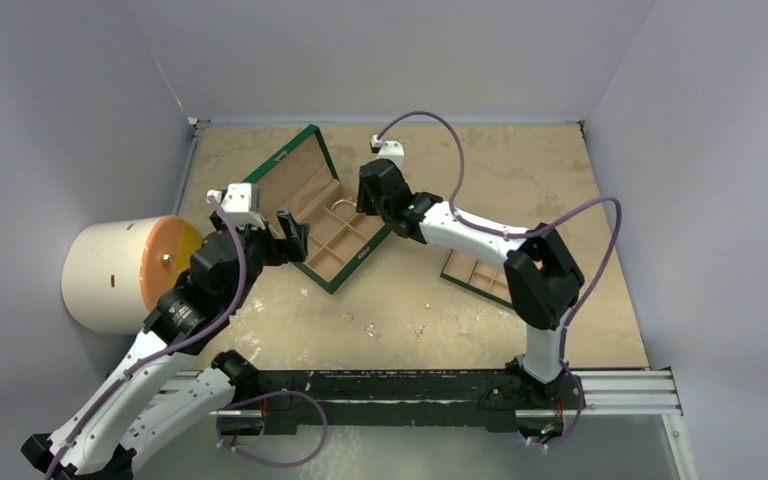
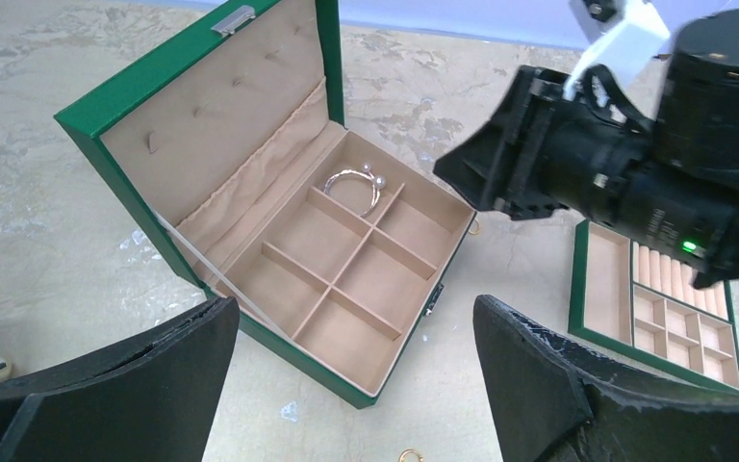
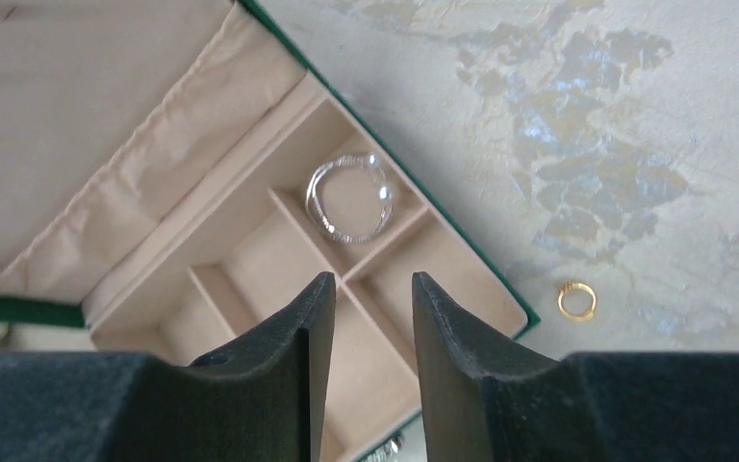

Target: Organize the mixed jewelry

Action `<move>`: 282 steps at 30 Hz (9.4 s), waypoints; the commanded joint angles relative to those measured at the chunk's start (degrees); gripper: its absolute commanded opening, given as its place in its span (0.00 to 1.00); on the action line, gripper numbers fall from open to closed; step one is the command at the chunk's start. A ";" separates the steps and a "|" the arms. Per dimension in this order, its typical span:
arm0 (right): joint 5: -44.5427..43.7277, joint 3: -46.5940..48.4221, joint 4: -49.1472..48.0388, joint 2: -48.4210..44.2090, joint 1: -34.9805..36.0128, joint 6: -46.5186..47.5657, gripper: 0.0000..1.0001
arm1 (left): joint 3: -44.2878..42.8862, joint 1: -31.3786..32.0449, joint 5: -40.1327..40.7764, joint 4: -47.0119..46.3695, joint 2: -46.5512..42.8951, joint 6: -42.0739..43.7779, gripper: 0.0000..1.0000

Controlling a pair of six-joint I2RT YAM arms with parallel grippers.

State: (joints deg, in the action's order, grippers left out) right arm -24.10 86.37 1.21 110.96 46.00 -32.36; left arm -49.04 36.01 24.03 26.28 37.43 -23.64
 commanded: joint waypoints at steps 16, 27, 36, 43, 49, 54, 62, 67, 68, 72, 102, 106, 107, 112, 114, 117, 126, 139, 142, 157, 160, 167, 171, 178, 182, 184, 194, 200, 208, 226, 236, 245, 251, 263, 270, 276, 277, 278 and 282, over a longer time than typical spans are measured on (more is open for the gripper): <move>11.20 -29.71 3.94 -31.99 1.33 5.29 0.35 | -0.20 -0.50 -1.17 -2.18 3.50 -0.91 0.91; -4.70 -41.37 22.23 -46.15 -0.32 -3.56 0.42 | -0.35 -0.58 -1.60 -2.29 5.70 -1.05 0.91; -12.64 -45.46 24.38 -48.55 -5.89 -11.42 0.43 | -0.31 -0.51 -1.97 -2.29 5.55 -0.88 0.91; -10.62 -45.06 17.49 -43.79 -11.68 -8.90 0.43 | -0.19 -0.50 -1.61 -2.03 4.23 -0.97 0.91; -10.40 -44.02 14.34 -38.07 -14.63 -11.19 0.43 | -0.16 -0.51 -1.27 -1.94 3.61 -0.97 0.91; -9.06 -43.82 11.10 -34.20 -16.27 -11.67 0.43 | -0.33 -0.50 -1.36 -2.03 3.76 -0.83 0.91; -6.71 -43.36 7.80 -31.27 -18.49 -11.01 0.42 | -0.36 -0.55 -1.27 -2.03 3.77 -0.80 0.91; -5.43 -42.82 7.06 -29.07 -18.92 -11.20 0.40 | -0.31 -0.50 -1.14 -1.96 3.65 -0.80 0.91; -5.36 -42.86 6.99 -28.74 -18.94 -11.36 0.39 | -0.33 -0.51 -1.10 -2.01 3.60 -0.80 0.91; -5.25 -43.09 6.81 -27.89 -18.97 -11.83 0.35 | -0.37 -0.55 -1.14 -1.95 3.58 -0.80 0.91; -3.95 -40.07 7.64 -32.27 -18.95 -3.14 0.00 | -0.45 -0.63 -1.71 -2.10 2.03 -0.80 0.91; 0.33 -37.28 7.40 -34.93 -18.86 3.72 0.00 | -0.62 -0.76 -1.87 -2.05 1.80 -0.80 0.91; 1.70 -36.64 7.10 -35.48 -18.80 5.36 0.00 | -0.62 -0.86 -1.96 -2.11 1.54 -0.80 0.91; 5.82 -32.90 6.38 -36.29 -16.90 12.28 0.00 | -0.46 -1.05 -1.97 -2.20 0.66 -0.80 0.91; 5.07 -30.46 7.07 -35.32 -14.65 14.88 0.00 | -0.51 -1.11 -1.97 -2.12 0.55 -0.86 0.91; 3.69 -26.25 7.40 -33.24 -9.68 19.36 0.00 | -0.65 -1.31 -1.74 -1.94 0.04 -1.01 0.91; 12.34 -17.29 3.97 -27.41 -2.35 31.95 0.00 | -0.71 -1.67 3.80 -0.70 -2.75 -2.16 0.91; 18.54 -1.89 4.01 -13.51 2.51 39.19 0.00 | -0.11 -2.08 16.69 0.73 -10.76 -5.19 0.90; 18.58 2.02 5.28 -9.47 3.31 39.38 0.00 | -0.09 -2.21 19.36 1.08 -12.31 -5.90 0.90; 11.90 18.42 12.80 8.21 6.92 37.69 0.00 | 0.19 -3.92 26.94 2.29 -17.17 -8.88 0.90; 11.21 19.22 13.20 9.92 7.17 37.38 0.00 | 0.27 -4.25 26.94 2.28 -17.61 -8.97 0.90; 10.94 19.72 13.85 11.80 7.93 37.49 0.00 | 0.41 -4.46 26.37 1.98 -17.77 -8.92 0.90; 11.10 18.85 13.68 12.06 8.70 38.00 0.00 | 0.43 -4.63 26.00 1.87 -17.74 -8.88 0.90; 10.60 17.53 13.82 11.72 9.67 37.98 0.00 | 0.48 -5.02 25.28 1.67 -17.39 -8.70 0.90; 10.18 16.53 13.87 11.09 9.98 37.98 0.00 | 0.57 -5.27 24.81 1.45 -17.22 -8.63 0.90; 9.83 16.17 13.86 10.92 10.12 37.98 0.00 | 0.54 -5.42 24.54 1.47 -17.00 -8.62 0.90; 8.91 15.67 14.75 10.60 11.05 37.37 0.00 | 0.65 -5.85 23.95 1.24 -16.87 -8.53 0.89; 8.04 15.59 15.35 10.41 11.90 37.09 0.00 | 0.72 -6.17 23.61 1.14 -16.87 -8.53 0.89; 6.70 15.43 16.59 9.26 12.78 37.02 0.00 | 0.78 -6.63 23.03 0.96 -16.70 -8.53 0.89; 8.57 16.66 17.23 10.24 13.50 34.90 0.00 | 0.82 -7.09 22.39 0.79 -16.60 -8.49 0.89; 13.45 19.89 18.90 13.36 13.50 32.91 0.00 | 0.87 -7.18 22.31 0.79 -16.69 -8.49 0.89; 14.11 18.45 18.56 14.23 13.66 30.82 0.00 | 0.86 -7.27 22.11 0.74 -16.61 -8.53 0.89; 17.58 17.05 18.16 15.02 13.53 29.17 0.00 | 0.92 -7.36 22.02 0.75 -16.34 -8.44 0.89; 15.44 14.84 16.42 13.58 13.50 28.48 0.28 | 0.87 -7.44 21.76 0.70 -15.69 -8.44 0.89; 11.70 12.69 16.19 8.92 13.06 28.72 0.50 | 0.91 -7.60 21.52 0.61 -15.24 -8.35 0.89; 11.62 6.02 13.76 0.04 10.67 28.41 0.54 | 1.03 -7.64 21.33 0.52 -14.80 -8.27 0.89; 11.74 4.43 13.47 -1.50 10.15 28.47 0.55 | 0.97 -7.70 21.28 0.52 -14.74 -8.27 0.89; 11.81 3.29 13.20 -3.07 9.57 28.37 0.55 | 0.98 -7.71 21.24 0.48 -14.53 -8.22 0.89; 12.45 -1.53 11.97 -9.19 6.04 27.16 0.55 | 0.96 -7.80 20.87 0.35 -14.08 -8.18 0.90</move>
State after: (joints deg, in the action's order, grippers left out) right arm -10.94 88.07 15.77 108.42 55.53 -3.62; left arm -48.05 28.86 45.76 28.80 22.37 -31.97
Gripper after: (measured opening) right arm 0.548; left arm 0.898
